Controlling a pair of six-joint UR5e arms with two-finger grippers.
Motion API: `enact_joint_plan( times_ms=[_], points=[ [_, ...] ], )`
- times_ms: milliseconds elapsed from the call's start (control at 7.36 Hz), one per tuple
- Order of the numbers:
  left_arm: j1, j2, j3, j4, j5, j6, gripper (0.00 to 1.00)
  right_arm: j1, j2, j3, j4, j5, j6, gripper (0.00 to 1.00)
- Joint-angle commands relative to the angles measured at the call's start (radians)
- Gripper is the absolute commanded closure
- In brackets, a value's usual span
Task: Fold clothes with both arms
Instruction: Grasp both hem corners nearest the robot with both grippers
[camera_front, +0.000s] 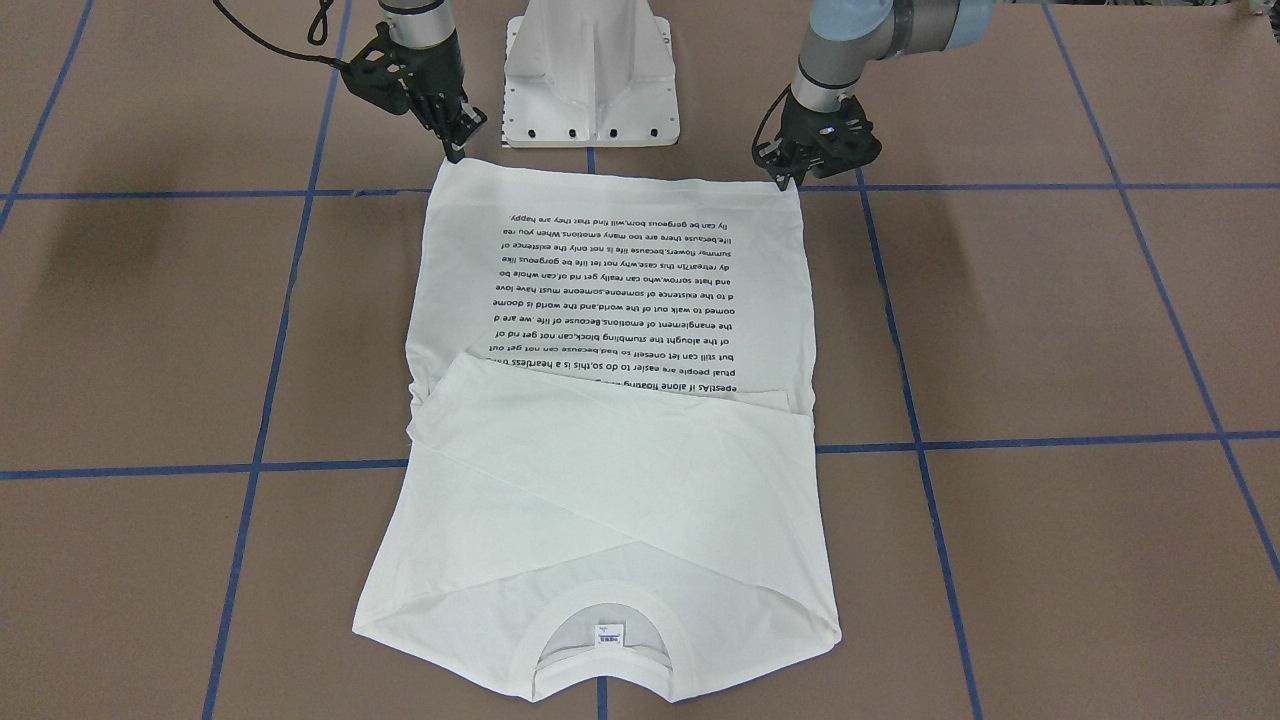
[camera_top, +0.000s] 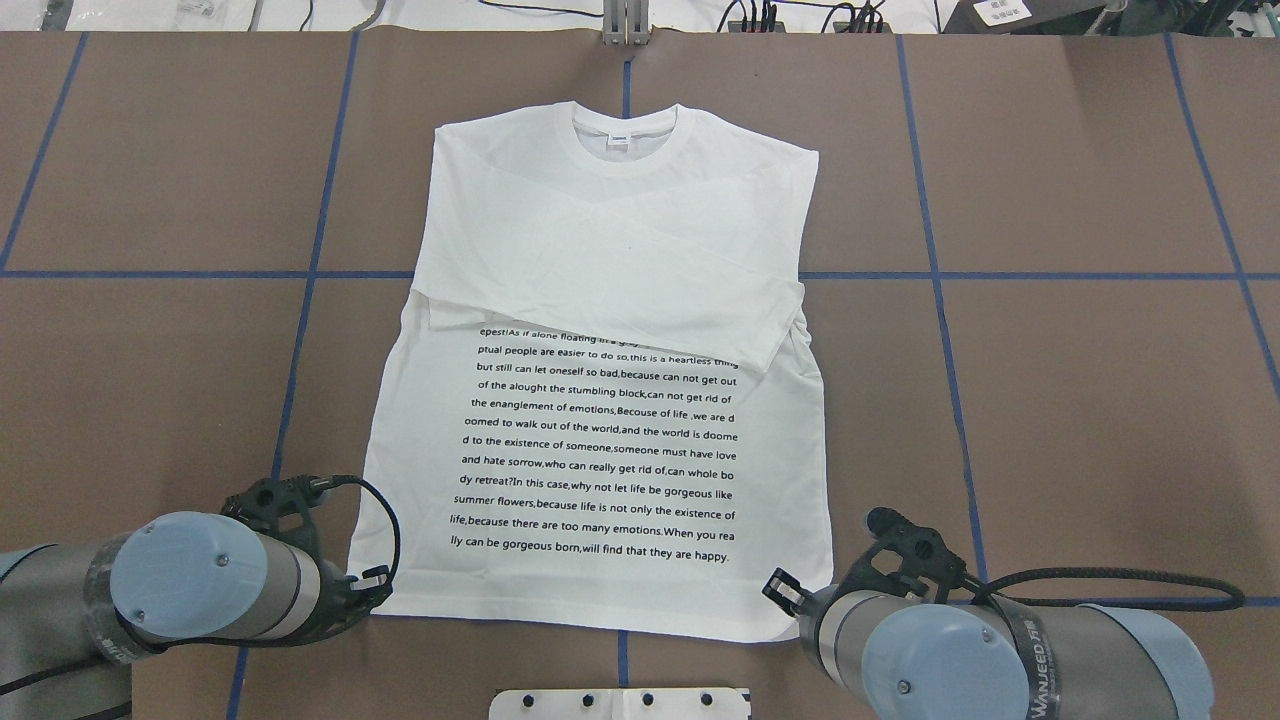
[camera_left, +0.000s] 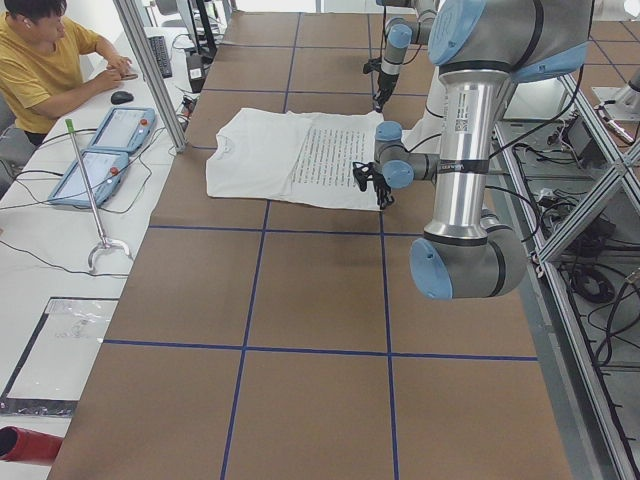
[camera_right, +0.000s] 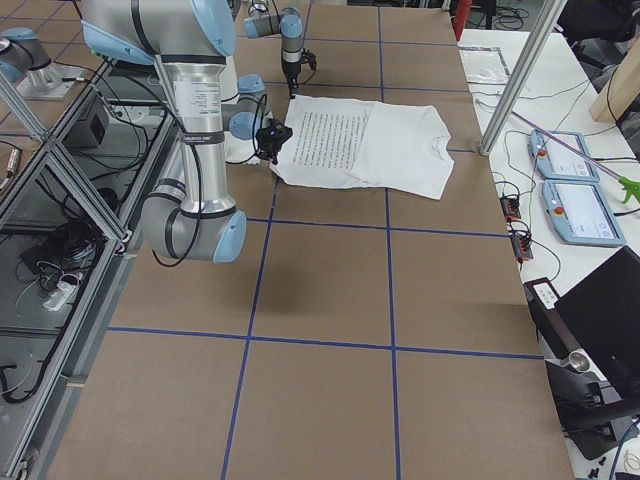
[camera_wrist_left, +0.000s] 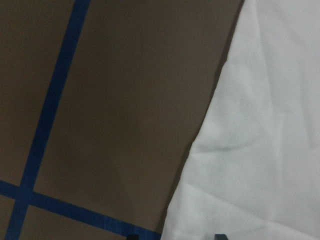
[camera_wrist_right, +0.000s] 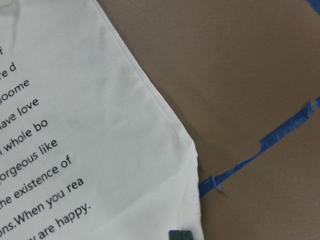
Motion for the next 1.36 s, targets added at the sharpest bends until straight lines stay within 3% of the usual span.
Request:
enact_joint_plan(
  times_ms=[0,407,543,815,1222],
  points=[
    [0.002,-0.002,-0.004,0.0,-0.002,-0.002,1.0,0.001,0.0,0.003,0.0,0.004,-0.001,1.0],
    [0.004,-0.001,-0.099,0.006,-0.064,0.004,1.0,0.007,-0.018,0.027,-0.006,0.016,-0.007,1.0],
    [0.054,0.004,-0.162,0.015,-0.074,0.004,1.0,0.005,-0.045,0.044,-0.006,0.034,-0.007,1.0],
    [0.131,-0.002,-0.188,0.015,-0.072,-0.017,1.0,-0.039,-0.11,0.098,-0.008,0.033,-0.004,1.0],
    [0.124,-0.008,-0.244,0.02,-0.071,-0.091,1.0,-0.056,-0.13,0.171,-0.009,0.034,-0.004,1.0]
  ],
)
